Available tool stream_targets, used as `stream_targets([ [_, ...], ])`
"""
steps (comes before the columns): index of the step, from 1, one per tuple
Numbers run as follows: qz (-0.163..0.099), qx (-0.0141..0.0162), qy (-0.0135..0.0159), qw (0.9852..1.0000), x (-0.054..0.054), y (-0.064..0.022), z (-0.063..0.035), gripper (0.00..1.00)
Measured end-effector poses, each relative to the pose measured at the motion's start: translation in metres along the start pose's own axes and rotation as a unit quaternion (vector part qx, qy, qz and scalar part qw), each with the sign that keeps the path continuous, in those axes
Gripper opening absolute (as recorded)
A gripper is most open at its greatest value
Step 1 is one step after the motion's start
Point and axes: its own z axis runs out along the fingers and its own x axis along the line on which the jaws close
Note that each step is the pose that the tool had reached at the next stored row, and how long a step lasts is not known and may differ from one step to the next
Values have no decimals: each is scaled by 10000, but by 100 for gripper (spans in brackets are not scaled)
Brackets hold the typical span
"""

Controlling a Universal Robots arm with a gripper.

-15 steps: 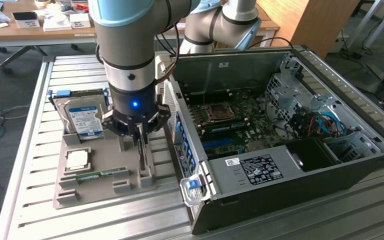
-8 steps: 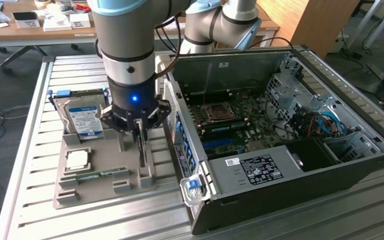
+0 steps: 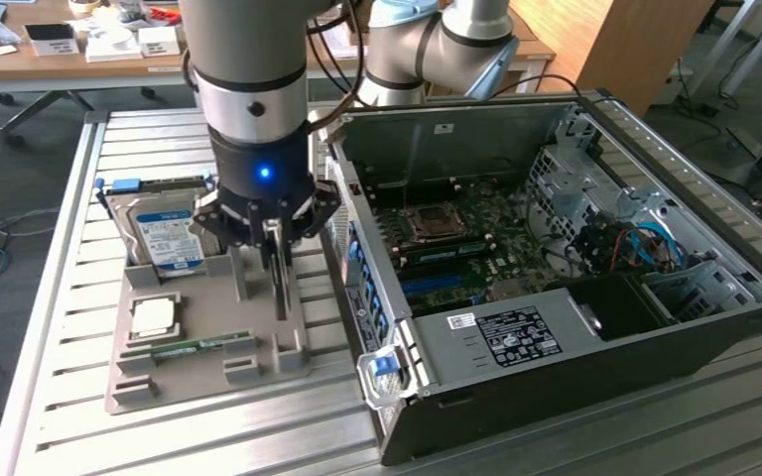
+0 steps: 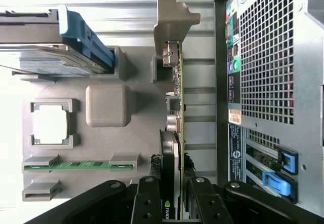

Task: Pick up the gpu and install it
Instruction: 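Pick up the gpu and move the gpu toward the slot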

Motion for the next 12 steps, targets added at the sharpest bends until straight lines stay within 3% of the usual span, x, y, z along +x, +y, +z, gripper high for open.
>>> stream_targets([
  [12,0,-14,1,10000,-6,15,-311,27],
])
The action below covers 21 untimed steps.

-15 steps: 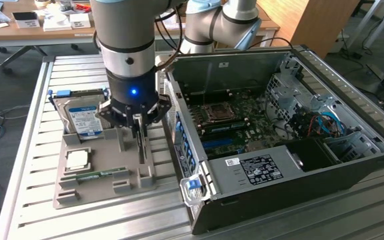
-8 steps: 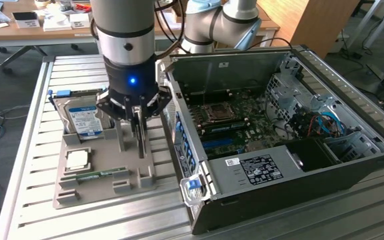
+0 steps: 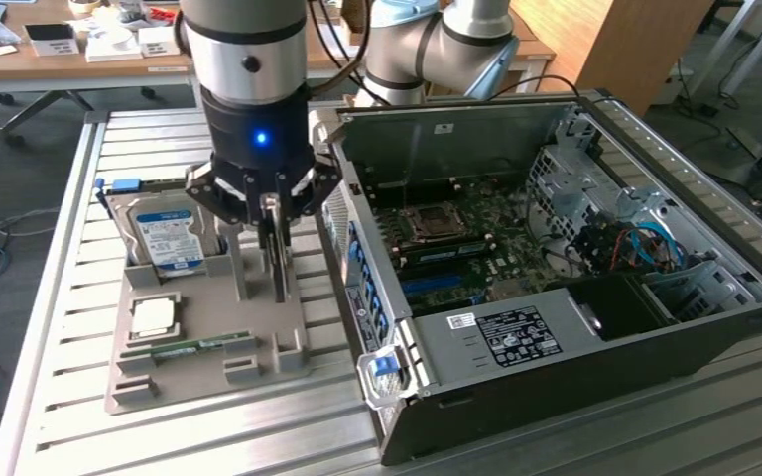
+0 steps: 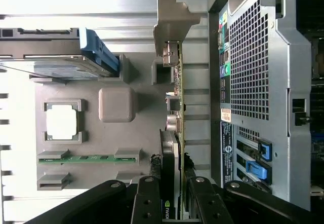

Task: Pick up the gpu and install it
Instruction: 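Pick up the gpu and move the gpu toward the slot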

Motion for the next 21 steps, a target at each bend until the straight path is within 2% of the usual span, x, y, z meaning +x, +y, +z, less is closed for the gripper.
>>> stream_targets([
  [12,0,-4,0,10000,-6,16,-320,27],
  [21,0,-4,0,10000,-10,26,-507,27],
])
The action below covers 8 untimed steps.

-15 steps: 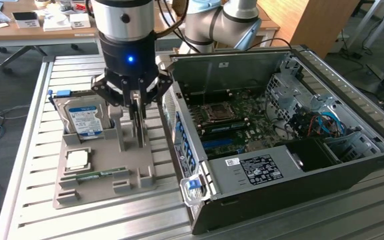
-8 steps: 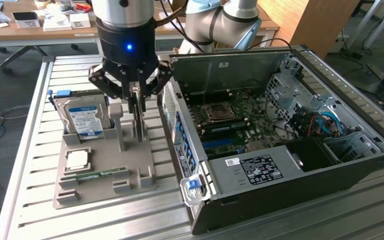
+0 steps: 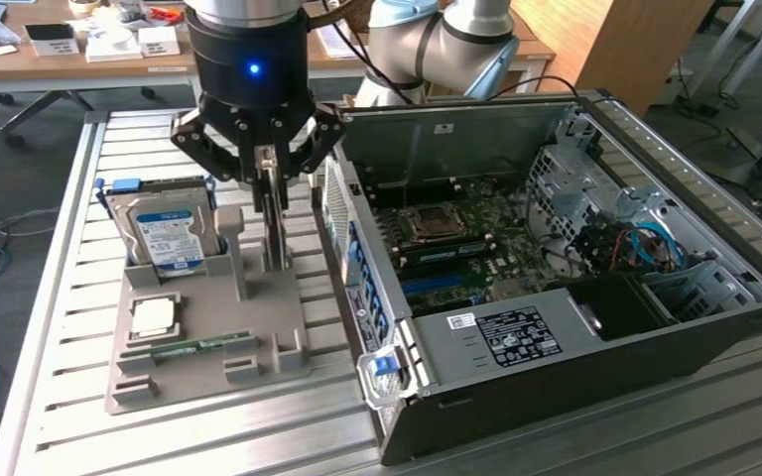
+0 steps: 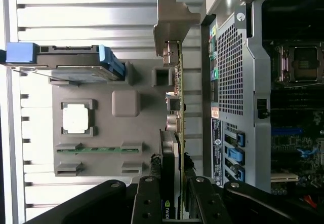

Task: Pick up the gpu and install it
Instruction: 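Pick up the gpu and move the gpu toward the slot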

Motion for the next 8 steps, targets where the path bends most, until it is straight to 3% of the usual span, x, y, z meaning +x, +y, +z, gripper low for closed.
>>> stream_targets([
  [8,0,0,0,10000,-3,7,-145,27],
])
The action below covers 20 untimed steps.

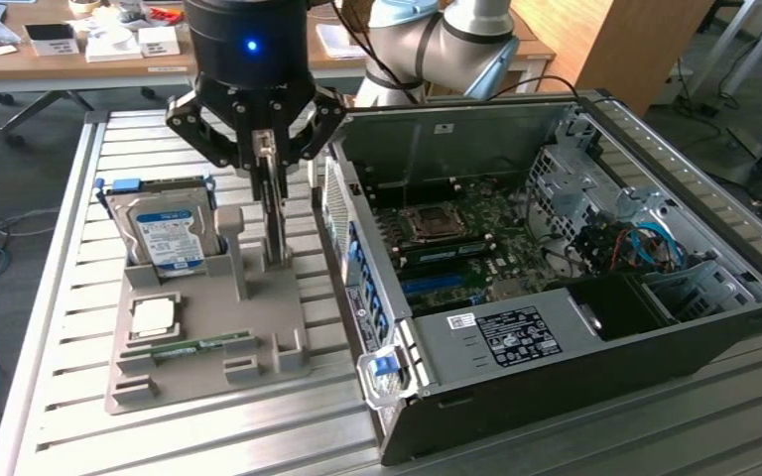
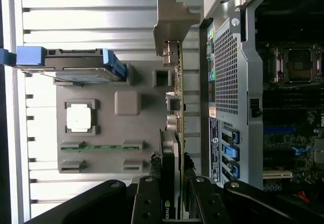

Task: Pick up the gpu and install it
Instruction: 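Pick up the gpu and move the gpu toward the slot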

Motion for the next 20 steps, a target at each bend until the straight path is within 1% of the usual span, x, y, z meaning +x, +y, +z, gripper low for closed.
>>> stream_targets([
  [5,0,0,0,10000,-1,4,-81,27],
  [11,0,0,0,10000,-2,8,-145,27],
  [20,0,0,1,10000,-6,8,-159,27],
])
